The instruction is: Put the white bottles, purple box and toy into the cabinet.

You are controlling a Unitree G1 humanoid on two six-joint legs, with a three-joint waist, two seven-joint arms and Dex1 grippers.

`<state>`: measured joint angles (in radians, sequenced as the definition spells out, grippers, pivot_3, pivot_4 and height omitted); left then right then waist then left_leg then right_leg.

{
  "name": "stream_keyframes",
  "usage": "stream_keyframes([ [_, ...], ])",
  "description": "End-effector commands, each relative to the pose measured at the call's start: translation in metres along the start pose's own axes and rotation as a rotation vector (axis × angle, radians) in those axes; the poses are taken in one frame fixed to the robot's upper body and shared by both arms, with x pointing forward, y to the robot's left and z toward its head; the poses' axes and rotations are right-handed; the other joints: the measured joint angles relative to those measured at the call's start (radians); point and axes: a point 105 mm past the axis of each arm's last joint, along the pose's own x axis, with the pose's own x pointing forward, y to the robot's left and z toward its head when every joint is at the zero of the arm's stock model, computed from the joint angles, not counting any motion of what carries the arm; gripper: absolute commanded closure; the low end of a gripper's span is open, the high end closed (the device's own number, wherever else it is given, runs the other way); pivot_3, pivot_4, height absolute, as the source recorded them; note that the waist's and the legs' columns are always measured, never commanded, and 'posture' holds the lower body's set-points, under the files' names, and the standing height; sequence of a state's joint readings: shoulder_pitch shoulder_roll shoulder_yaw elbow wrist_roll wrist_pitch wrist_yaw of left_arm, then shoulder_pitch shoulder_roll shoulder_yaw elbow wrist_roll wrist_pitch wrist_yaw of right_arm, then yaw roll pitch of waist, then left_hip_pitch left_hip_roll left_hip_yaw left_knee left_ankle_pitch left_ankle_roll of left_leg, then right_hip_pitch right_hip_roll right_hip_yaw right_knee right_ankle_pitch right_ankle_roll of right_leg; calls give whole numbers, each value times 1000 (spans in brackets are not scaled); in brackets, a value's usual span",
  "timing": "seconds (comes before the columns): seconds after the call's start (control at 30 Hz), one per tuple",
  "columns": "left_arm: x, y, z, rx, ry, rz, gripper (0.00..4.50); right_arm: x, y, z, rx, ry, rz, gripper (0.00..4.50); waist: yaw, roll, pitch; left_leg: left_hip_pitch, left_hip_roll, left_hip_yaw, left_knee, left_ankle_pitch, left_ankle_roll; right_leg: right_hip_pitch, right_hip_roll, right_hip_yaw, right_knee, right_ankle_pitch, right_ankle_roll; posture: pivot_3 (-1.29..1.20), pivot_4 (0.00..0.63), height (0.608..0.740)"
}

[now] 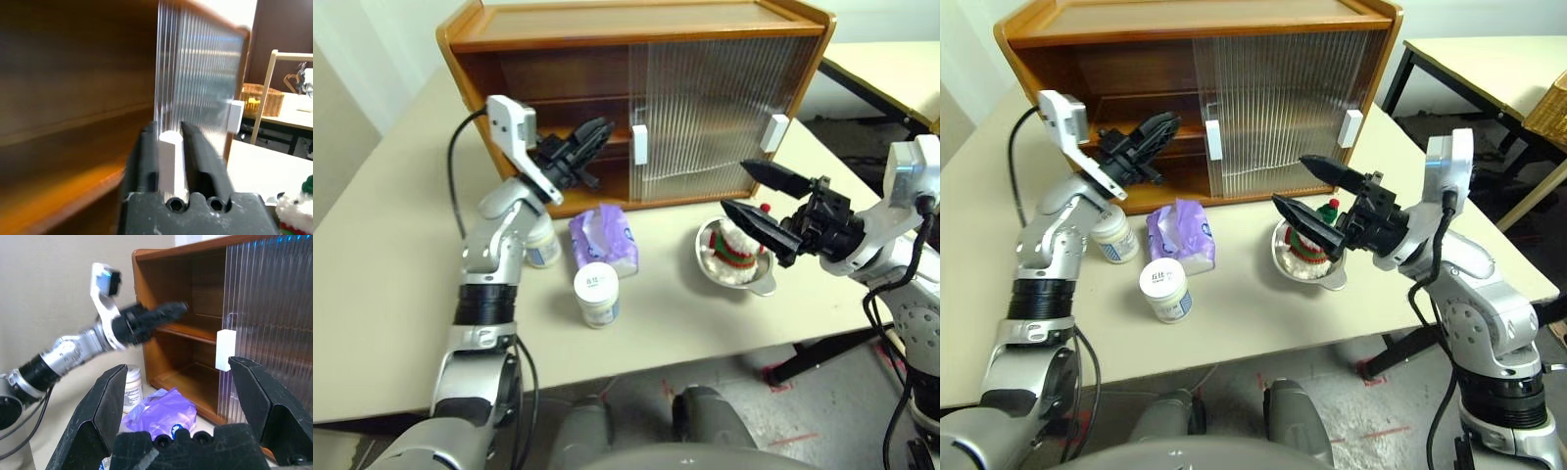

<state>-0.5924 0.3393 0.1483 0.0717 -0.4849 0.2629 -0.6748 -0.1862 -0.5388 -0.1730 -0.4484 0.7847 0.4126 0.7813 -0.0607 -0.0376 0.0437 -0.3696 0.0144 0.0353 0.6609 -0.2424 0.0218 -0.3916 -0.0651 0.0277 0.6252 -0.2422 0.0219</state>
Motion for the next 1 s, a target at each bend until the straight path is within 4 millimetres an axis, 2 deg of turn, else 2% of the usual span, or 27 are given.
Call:
stream_keyframes([
  [0.03, -18, 7, 9, 7, 8, -4, 1970, 2, -2, 0, -8, -8, 15, 0, 3, 0, 0, 0, 0, 0, 0, 0, 0, 0, 0, 0, 0, 0, 0, -7, 0, 740],
  [0.1, -35, 12, 10, 2, 30, 5, 1183, 4, -2, -1, -1, -7, 27, 0, 4, 0, 0, 0, 0, 0, 0, 0, 1, 0, 0, 2, 0, 0, 0, 13, 0, 740],
  [0.2, -60, 10, 1, -62, 85, -20, 48, 6, -3, -3, 9, -4, 43, 0, 14, 0, 0, 1, 1, 0, -1, 0, 1, -1, 0, 3, 0, 0, 0, 35, 0, 740],
  [0.3, -85, 5, -9, -54, 142, -41, 48, 8, -3, -4, 13, -2, 60, 0, 27, 0, 0, 1, 1, 1, -1, 0, 1, -1, 0, 3, 0, 0, 0, 48, 0, 740],
  [0.43, -106, -1, -19, -72, 183, -57, 48, 10, -6, -5, 14, -4, 67, 0, 52, 0, 1, 0, 1, 1, -1, -2, -1, -2, -2, 3, 0, -1, -2, 65, 0, 740],
  [0.57, -129, 3, -31, -63, 206, -28, 48, 12, -5, -6, 20, -3, 83, 0, 66, 1, 1, 0, 1, 2, -1, -2, -1, -3, -3, 3, 0, -6, -11, 73, 0, 740],
  [0.8, -157, 7, -61, -83, 257, 31, 48, 13, -6, -3, 13, -2, 90, 0, 80, 2, 2, -3, 2, 3, -1, -2, -1, -7, -4, 3, 0, -5, -11, 63, 0, 740],
  [1.0, -166, 16, -77, -83, 271, 94, 48, 12, -6, 0, 5, 1, 89, 0, 79, 1, 2, -3, 2, 3, -1, -2, -2, -8, -5, 3, 0, -5, -11, 53, 0, 740],
])
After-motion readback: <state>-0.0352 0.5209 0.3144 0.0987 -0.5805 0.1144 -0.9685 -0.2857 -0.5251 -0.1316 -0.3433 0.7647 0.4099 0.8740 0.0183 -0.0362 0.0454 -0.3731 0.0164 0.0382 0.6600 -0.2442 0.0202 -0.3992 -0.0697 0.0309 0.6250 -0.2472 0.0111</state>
